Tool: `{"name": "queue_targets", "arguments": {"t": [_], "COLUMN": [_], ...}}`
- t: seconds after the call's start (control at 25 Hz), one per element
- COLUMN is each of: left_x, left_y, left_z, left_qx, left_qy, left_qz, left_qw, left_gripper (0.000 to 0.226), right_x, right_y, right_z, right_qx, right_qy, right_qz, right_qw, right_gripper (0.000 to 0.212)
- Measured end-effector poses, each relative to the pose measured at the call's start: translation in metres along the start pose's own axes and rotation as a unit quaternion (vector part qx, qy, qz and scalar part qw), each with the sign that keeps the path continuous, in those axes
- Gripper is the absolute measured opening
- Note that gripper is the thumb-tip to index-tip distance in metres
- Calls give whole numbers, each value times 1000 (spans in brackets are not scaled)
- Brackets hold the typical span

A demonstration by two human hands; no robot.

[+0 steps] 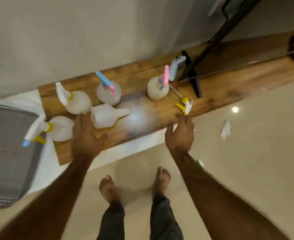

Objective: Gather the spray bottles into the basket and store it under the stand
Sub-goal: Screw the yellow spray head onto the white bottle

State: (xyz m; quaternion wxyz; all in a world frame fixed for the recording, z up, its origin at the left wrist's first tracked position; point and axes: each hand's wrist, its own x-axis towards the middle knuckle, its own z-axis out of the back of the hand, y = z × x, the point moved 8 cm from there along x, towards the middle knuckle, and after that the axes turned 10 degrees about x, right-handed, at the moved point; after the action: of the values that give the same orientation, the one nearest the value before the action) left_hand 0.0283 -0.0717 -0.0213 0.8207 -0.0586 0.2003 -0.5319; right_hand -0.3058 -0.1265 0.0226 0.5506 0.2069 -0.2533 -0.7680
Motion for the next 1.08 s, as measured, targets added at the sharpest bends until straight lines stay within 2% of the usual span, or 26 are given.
{"name": "queue_targets", "arguments": {"t": [0.04, 0.12, 0.2, 0.24, 0.36, 0.48, 0.56, 0.64, 0.8, 0.88, 1.0, 1.04, 1.08], "left_x": [6, 12, 16, 18, 35, 42, 42, 40, 15, 4, -10, -11, -11], "left_y": [0, -3, -10, -15, -12, -14, -18, -15, -5, 0, 15, 22, 29], "left_z": [-8, -14, -12, -16, -19, -20, -19, -25, -36, -44, -53, -53, -51], "left_qx": [27, 68, 93, 102, 127, 131, 99, 45, -129, -240, -437, -463, -482], "left_qy": [-24, -37, -53, -50, -35, -41, -38, -2, 96, 151, 252, 267, 275], "left_qz": [-26, -50, -76, -91, -117, -134, -146, -130, -11, 64, 162, 184, 199], "left_qw": [999, 996, 991, 989, 984, 981, 984, 990, 987, 957, 848, 825, 808], "left_gripper": [104, 104, 104, 104, 106, 97, 92, 93, 94, 90, 107, 110, 103], "right_x": [17, 53, 92, 105, 133, 146, 151, 149, 107, 75, 30, 19, 10], "right_y": [-17, -53, -82, -91, -93, -85, -75, -77, -100, -107, -118, -123, -129], "right_z": [1, 1, 0, -6, -37, -55, -56, -56, -36, -20, -11, -11, -11], "right_qx": [-11, -36, -35, -52, -115, -151, -164, -150, -27, 45, 135, 158, 180], "right_qy": [-30, -49, -29, -6, 88, 104, 90, 93, 66, 63, 114, 136, 160], "right_qz": [-5, -67, -150, -153, -73, -13, 29, 28, -15, -13, -47, -63, -82], "right_qw": [999, 996, 988, 987, 987, 983, 982, 984, 997, 997, 983, 976, 967], "right_gripper": [32, 37, 46, 49, 46, 42, 40, 37, 35, 30, 20, 17, 15]}}
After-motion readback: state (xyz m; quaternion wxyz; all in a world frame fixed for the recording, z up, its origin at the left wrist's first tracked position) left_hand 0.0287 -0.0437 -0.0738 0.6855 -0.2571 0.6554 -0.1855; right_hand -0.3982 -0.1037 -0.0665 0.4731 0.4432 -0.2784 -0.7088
